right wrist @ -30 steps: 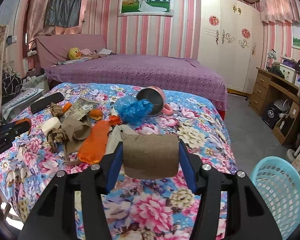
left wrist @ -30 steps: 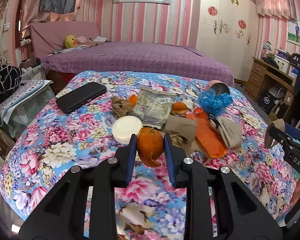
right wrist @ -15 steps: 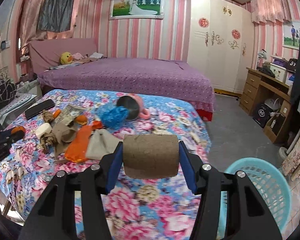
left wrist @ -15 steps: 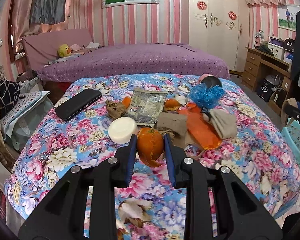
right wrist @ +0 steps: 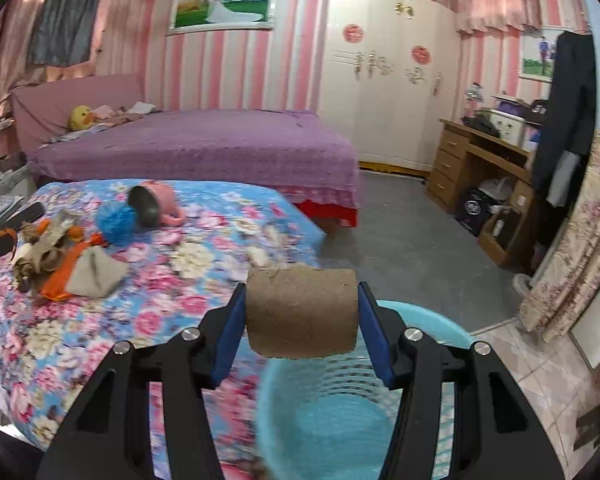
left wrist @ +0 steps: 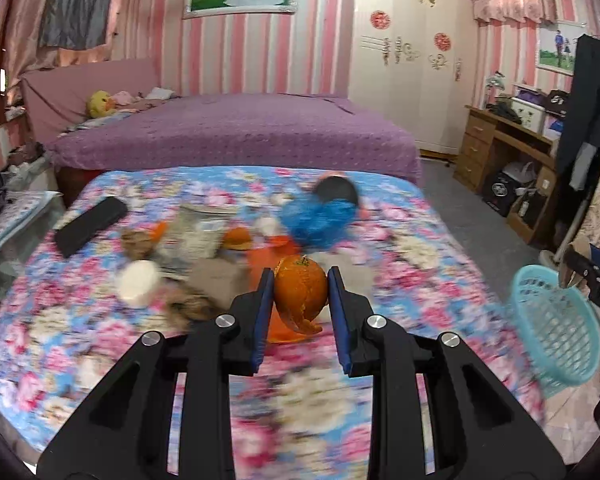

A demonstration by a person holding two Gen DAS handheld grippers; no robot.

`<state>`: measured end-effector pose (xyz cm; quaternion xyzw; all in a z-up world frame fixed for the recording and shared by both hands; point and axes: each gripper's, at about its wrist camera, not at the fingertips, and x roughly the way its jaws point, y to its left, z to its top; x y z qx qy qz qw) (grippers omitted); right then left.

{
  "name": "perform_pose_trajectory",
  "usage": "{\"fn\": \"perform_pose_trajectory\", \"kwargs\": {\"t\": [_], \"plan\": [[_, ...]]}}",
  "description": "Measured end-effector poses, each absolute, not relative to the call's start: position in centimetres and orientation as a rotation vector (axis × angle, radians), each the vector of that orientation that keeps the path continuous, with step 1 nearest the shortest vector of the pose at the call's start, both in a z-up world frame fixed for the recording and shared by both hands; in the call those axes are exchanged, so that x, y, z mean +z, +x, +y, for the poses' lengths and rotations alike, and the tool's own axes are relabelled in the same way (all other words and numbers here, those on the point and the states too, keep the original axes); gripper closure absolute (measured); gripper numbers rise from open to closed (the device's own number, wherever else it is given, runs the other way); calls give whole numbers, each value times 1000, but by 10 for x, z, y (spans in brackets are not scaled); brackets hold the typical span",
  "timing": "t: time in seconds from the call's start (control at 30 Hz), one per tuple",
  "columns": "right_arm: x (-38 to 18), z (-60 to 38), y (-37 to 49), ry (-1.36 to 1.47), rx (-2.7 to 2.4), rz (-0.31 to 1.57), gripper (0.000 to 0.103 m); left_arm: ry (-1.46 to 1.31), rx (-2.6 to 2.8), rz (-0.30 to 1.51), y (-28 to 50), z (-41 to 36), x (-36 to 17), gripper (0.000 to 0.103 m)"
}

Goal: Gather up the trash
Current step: 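Carry the orange and cardboard tube with both tools over the blue basket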

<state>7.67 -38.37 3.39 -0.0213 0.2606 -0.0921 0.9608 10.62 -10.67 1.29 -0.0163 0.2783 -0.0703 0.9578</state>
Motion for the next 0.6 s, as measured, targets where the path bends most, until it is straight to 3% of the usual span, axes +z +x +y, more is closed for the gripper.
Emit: {"fn": "perform_pose_trajectory", "kwargs": {"t": [0.6], "plan": [[-5,-517,36,114,-413,565,49,49,-470,579,104,-294,-17,77]]}}
